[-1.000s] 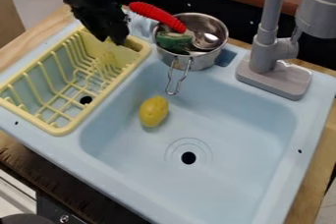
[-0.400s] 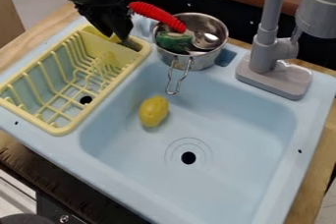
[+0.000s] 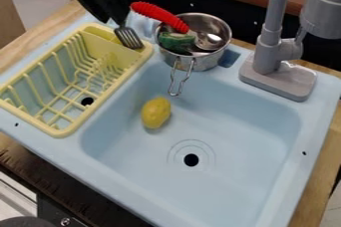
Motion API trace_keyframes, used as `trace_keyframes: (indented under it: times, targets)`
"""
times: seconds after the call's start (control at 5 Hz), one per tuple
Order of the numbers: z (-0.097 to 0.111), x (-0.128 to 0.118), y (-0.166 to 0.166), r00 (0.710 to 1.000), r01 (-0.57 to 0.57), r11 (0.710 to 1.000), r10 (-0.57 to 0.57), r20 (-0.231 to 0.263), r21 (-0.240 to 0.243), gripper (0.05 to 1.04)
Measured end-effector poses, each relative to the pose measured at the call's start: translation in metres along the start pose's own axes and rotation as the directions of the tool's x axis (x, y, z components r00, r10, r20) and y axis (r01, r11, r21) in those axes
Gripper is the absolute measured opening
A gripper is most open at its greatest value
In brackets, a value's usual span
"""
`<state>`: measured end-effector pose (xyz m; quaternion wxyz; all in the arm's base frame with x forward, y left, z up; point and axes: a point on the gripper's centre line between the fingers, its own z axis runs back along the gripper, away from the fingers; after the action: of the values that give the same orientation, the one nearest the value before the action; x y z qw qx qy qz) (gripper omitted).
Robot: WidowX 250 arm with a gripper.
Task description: Put the spatula to the right corner of the sink
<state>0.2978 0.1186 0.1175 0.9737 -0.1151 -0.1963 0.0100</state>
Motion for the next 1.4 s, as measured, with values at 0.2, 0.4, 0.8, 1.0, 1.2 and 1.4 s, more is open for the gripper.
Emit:
trace_keyframes:
  times: [0.2,0.4,0.8,1.0,1.2,1.4]
  targets:
    - [0.016,0.0,0.001,0.999,-0.04,0.998,0.039,0.011,0.049,0.403]
    - [0.036,-0.001,-0.001,0.998,-0.06,0.997,0.059,0.014,0.043,0.403]
    - [0.063,-0.027,-0.031,0.999,0.027,1.0,-0.027,-0.026,-0.002,0.403]
    - [0.074,-0.042,-0.052,0.996,0.071,0.997,-0.073,-0.058,-0.035,0.403]
    - [0.071,-0.064,-0.083,0.99,0.102,0.994,-0.104,-0.09,-0.032,0.403]
    - [0.06,-0.085,-0.119,0.986,0.12,0.992,-0.124,-0.116,-0.035,0.403]
